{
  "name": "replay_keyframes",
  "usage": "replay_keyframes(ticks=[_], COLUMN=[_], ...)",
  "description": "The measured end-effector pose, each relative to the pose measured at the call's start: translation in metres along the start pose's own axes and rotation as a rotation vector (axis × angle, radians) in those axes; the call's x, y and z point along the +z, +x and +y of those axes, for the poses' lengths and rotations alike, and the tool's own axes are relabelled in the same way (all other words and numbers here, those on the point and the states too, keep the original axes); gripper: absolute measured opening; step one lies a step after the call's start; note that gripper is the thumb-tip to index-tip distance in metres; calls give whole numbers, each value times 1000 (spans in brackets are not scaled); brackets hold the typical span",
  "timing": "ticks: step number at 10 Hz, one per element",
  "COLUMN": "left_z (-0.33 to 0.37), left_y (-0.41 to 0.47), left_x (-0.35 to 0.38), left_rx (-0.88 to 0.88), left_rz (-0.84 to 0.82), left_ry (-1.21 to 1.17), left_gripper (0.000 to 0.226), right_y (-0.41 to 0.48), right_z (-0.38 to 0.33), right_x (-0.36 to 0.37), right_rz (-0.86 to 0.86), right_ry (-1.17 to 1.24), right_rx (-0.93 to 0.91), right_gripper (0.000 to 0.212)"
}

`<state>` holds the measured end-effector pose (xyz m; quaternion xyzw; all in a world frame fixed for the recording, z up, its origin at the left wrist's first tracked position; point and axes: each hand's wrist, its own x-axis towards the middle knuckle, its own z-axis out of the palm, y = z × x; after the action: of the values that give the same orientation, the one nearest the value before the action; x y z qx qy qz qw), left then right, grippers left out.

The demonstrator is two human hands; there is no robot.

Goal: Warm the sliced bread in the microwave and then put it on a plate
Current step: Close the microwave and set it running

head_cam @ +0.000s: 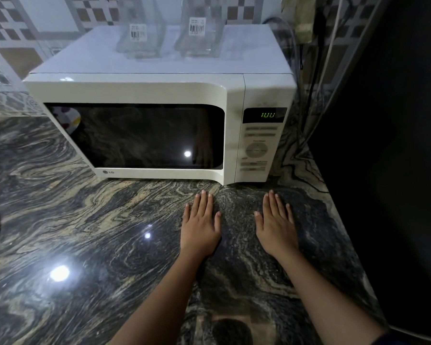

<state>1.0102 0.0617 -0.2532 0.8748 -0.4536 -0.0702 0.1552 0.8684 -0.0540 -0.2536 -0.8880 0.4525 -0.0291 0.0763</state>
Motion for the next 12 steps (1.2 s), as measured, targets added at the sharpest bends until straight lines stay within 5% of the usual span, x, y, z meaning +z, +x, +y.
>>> replay_keyframes(ticks=[2,8,12], left_z=[0,1,1], left_y=[0,0,-1], left_x=[0,-2,-3], left_rx=[0,-6,-4], left_rz=[-5,-13,-11], left_ry=[-5,-7,-20], left_gripper=[58,58,58], right_y=[0,-1,18], right_z=[0,-1,-2], right_x=[-1,0,-27], right_rz=[-3,10,53], right_ry=[4,13,232], right_rx=[8,3,107], right_gripper=[74,88,57])
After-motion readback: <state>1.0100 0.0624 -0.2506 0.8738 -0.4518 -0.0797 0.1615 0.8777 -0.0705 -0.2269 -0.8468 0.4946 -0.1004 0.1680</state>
